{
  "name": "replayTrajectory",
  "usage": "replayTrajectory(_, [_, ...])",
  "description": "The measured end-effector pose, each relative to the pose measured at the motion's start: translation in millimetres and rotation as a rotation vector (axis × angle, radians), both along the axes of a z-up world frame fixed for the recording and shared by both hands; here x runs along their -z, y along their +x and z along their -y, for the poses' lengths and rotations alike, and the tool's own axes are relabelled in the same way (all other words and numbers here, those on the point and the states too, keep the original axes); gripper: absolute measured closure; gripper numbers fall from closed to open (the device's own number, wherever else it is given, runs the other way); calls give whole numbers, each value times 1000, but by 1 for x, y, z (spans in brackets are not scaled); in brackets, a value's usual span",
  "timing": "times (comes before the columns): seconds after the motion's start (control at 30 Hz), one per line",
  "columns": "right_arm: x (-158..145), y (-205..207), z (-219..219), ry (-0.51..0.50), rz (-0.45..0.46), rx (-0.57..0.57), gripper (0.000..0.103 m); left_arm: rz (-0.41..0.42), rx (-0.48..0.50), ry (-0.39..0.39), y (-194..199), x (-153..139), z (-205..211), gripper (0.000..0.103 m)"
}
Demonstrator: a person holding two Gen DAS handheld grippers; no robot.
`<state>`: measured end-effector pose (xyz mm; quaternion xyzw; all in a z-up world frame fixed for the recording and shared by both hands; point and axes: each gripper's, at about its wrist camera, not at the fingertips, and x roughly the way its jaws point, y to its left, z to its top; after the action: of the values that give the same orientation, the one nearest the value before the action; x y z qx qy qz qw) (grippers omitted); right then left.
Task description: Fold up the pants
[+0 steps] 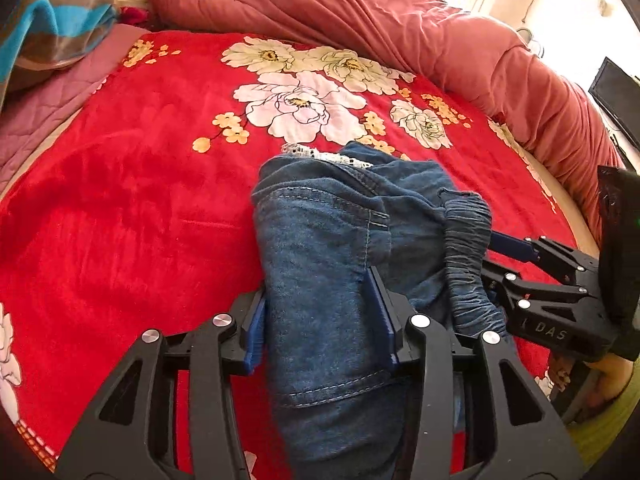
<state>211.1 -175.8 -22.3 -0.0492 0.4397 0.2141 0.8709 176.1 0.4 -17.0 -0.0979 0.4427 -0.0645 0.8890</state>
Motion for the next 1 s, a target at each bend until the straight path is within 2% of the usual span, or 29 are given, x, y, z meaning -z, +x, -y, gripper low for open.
replayTrajectory(0.3, [2,0,2,7,-7,16,37,-4,-6,-6,-1,1,-3,60])
replayTrajectory(0.53, [-3,-1,3,12,-1,16,36,2,-4,-8,-3,-2,-3,59])
replayTrajectory(0.9, [-18,-9,12,33,41,38,18,27,-21,-2,-11,-12,-6,48])
replayTrajectory(1.0, [-22,-10,14,36,53,42,14,27,-25,-4,-12,-14,-8,40])
